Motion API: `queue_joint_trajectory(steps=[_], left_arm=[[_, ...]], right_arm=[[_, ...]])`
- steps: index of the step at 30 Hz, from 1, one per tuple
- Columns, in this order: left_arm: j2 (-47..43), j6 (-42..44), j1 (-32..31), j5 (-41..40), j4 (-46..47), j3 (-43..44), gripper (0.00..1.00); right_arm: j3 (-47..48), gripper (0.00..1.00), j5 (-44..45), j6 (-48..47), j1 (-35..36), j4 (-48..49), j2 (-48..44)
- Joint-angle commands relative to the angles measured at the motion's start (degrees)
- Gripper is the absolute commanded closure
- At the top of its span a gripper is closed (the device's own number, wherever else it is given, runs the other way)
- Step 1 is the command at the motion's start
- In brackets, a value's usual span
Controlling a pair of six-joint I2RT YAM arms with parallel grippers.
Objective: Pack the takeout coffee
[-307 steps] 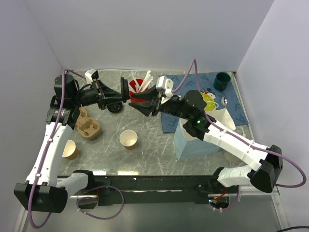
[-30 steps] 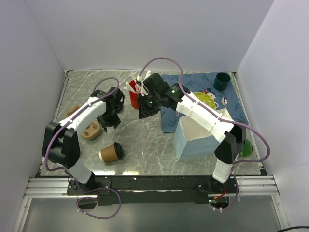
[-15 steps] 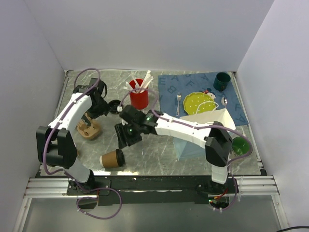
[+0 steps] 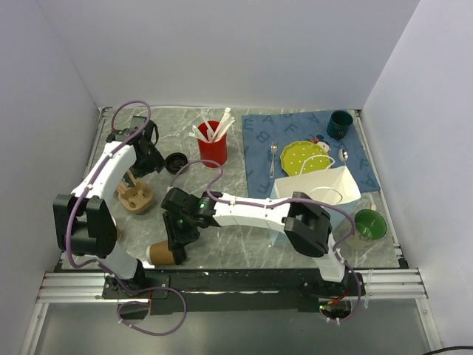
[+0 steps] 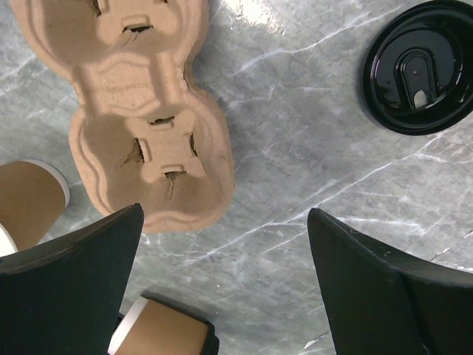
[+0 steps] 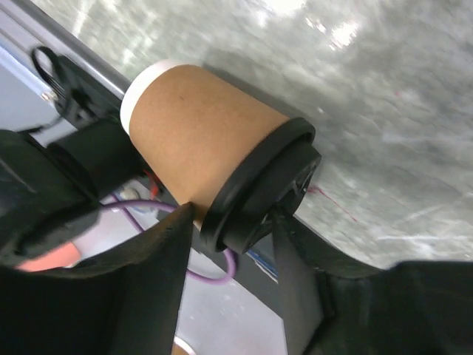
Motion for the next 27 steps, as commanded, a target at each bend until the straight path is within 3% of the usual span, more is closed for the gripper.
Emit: queue_joint_trajectory(steps=[1,9,16,22,27], left_arm=[[-2.8,3.3,0.5,-0.2,1.8,0.3,0.01],[-3.2,3.4,0.5,1.6,2.0,1.0,0.01],[-4.8,2.0,0.6,4.5,3.3,-0.9,0.01],[-6.2,2.0,0.5,7.1,3.1,0.3,0.01],[-8.0,1.3,0.6,7.9,3.4,-2.1,0.01]], right_arm=[[2.9,0.56,4.9,4.4,1.3,-2.1,0.5],[1.6,0.78,8.3,0.8,1.0,0.3,-4.0],[5.2,0.81,12.1,-8.1,-0.6,-6.7,-7.2],[10.2,0.80,26.2,-20.3,-3.7,-20.3,-11.9],[8.8,0.79,38.0,-33.9,-8.6,-22.3,-15.0]])
